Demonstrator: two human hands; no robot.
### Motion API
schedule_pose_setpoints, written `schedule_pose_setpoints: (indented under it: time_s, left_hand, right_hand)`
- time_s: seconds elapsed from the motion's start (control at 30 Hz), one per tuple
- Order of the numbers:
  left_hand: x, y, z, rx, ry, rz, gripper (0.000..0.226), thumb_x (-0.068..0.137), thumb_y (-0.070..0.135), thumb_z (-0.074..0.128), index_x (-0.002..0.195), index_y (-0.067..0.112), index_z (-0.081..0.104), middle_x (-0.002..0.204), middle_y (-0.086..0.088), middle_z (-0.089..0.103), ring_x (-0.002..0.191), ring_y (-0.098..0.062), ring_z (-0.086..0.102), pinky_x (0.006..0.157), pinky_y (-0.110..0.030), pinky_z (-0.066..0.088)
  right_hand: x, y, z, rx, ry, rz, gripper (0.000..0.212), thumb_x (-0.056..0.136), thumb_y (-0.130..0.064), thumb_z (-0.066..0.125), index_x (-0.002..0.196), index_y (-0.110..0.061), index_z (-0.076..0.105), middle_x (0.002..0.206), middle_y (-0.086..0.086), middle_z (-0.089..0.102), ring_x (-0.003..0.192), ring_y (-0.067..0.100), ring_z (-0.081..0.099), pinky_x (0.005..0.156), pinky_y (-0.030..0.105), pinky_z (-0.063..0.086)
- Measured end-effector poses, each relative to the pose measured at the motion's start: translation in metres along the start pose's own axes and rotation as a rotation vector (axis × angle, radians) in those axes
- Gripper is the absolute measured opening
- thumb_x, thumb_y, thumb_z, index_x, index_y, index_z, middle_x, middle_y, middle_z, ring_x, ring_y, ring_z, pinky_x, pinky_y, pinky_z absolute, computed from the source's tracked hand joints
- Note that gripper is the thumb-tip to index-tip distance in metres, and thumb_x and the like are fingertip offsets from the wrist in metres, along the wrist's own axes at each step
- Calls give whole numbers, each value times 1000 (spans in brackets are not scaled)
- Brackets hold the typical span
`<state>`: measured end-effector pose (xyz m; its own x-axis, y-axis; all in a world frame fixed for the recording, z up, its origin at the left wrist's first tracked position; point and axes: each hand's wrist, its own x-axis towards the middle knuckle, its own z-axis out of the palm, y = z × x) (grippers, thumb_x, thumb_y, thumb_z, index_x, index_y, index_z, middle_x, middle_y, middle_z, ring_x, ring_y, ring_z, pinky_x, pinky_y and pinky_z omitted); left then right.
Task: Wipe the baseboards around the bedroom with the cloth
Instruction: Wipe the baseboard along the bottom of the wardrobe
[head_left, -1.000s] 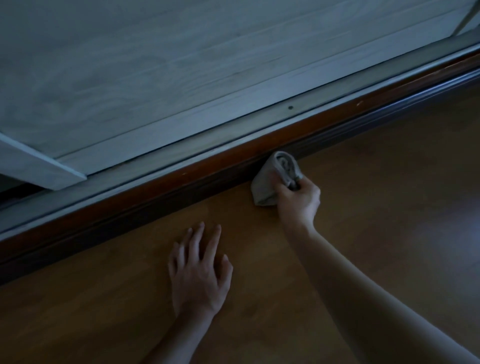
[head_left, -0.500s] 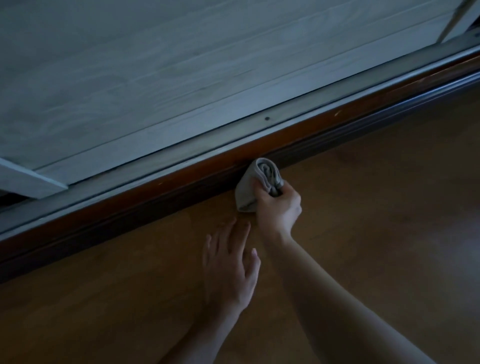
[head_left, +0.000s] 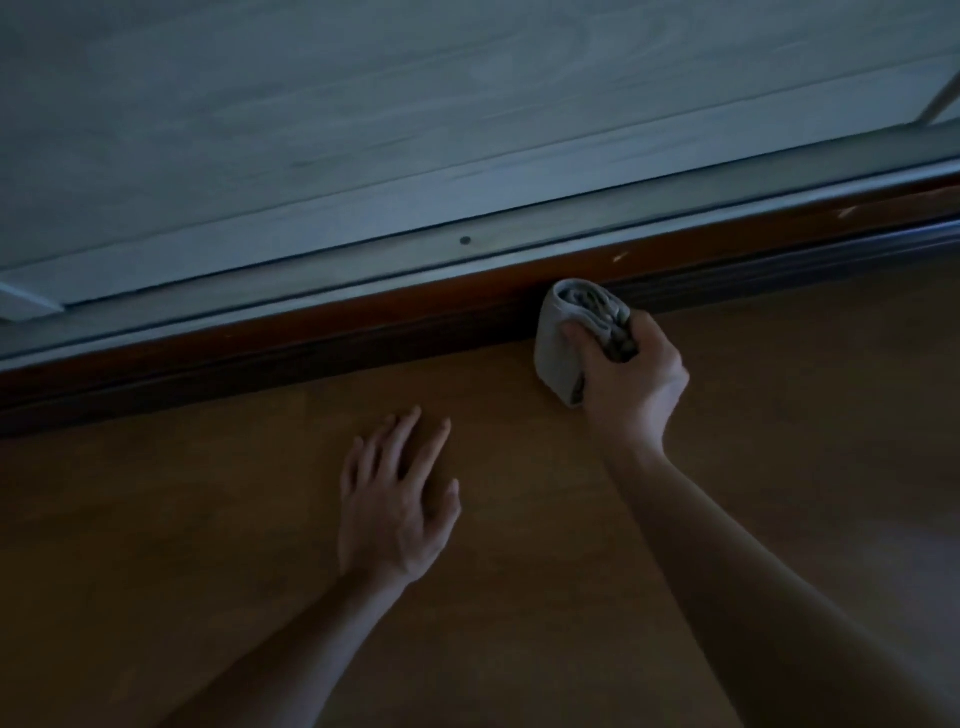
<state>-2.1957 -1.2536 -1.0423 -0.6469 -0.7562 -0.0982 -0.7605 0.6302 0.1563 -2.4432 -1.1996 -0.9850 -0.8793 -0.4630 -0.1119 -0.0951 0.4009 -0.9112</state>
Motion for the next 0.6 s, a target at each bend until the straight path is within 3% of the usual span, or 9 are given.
schedule_pose_setpoints:
  time_s: [0.23,0.47,0.6]
  left_hand:
    - [1,3,-4,-41,3,-10,61,94,57,38,150,33,48,161,-2,35,149,-28,28,120,-54,19]
    - [0,0,1,-50,0,-13,61,94,57,38,152,36,44,162,1,32,151,-25,25,122,-53,16]
    - [-1,1,0,-46,14,-15,61,94,56,38,151,35,46,161,0,34,148,-27,29,121,-56,21]
  right_hand:
    - [3,-1,0,-31,-148,-15,23,88,-41,75,87,-22,61,86,-11,64,79,-1,59,60,5,41]
    - [12,6,-22,2,-17,-28,20,88,-27,76,84,-22,57,78,-18,56,70,-18,54,57,1,38]
    - [2,1,3,-57,-128,-93,19,87,-30,77,84,-22,60,77,-14,60,69,-7,56,57,4,38]
